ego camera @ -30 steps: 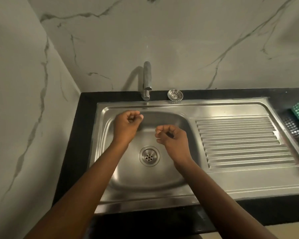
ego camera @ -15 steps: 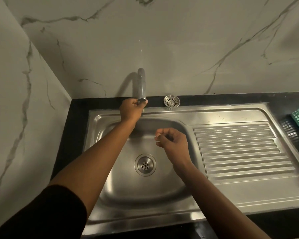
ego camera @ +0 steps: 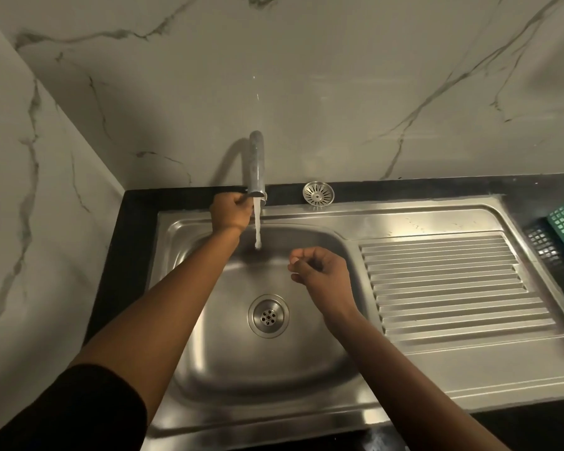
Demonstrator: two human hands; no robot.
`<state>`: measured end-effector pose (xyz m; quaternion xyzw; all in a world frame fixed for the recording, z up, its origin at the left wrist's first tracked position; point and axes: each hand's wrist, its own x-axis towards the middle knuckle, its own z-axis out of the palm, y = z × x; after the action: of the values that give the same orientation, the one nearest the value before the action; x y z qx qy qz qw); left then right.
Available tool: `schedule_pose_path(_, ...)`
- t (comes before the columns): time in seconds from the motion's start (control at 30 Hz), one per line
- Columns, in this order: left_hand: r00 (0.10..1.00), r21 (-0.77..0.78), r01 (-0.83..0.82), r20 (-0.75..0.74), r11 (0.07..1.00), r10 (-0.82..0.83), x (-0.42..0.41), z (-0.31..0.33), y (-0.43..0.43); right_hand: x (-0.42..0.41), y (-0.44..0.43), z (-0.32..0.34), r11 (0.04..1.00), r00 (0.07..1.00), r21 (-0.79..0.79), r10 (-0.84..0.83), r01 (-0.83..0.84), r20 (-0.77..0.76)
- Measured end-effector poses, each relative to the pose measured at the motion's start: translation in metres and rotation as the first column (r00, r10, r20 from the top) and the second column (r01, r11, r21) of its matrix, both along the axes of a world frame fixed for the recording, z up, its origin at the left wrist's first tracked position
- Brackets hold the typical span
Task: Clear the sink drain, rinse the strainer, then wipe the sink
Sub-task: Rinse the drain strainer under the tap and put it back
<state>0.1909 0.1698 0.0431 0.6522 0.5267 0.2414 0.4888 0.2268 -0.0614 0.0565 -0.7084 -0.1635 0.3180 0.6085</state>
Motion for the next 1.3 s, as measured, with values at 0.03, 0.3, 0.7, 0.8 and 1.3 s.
schedule_pose_path(0.03, 1.0, -0.009, 0.013, 0.005, 1.0, -0.012, -0.002, 0.0, 0.0, 0.002, 0.0, -0.002, 1.0, 1.0, -0.001, -0.001, 0.001, -0.004)
schedule_pose_path(0.3, 0.997, -0.136, 0.005, 0.083, 0.991, 0.007, -0.057, -0.008, -0.032, 0.049, 0.021, -0.019, 0.996, 0.997, -0.069, -0.06, 0.063, 0.049)
schedule_pose_path(0.7, 0.978, -0.242, -0.02, 0.199, 0.97, 0.07, -0.118, -0.002, -0.117, 0.145, 0.091, -0.034, 0.897, 0.916, -0.283, -0.384, 0.339, -0.119)
schedule_pose_path(0.8, 0.977, -0.256, -0.021, 0.2, 0.966, 0.074, -0.118, -0.001, -0.123, 0.155, 0.099, -0.037, 0.891, 0.909, -0.319, -0.386, 0.322, -0.161)
schedule_pose_path(1.3, 0.977, -0.26, -0.017, 0.201, 0.965, 0.072, -0.115, -0.006, -0.121, 0.15, 0.074, -0.025, 0.928, 0.948, -0.312, -0.265, 0.201, -0.175)
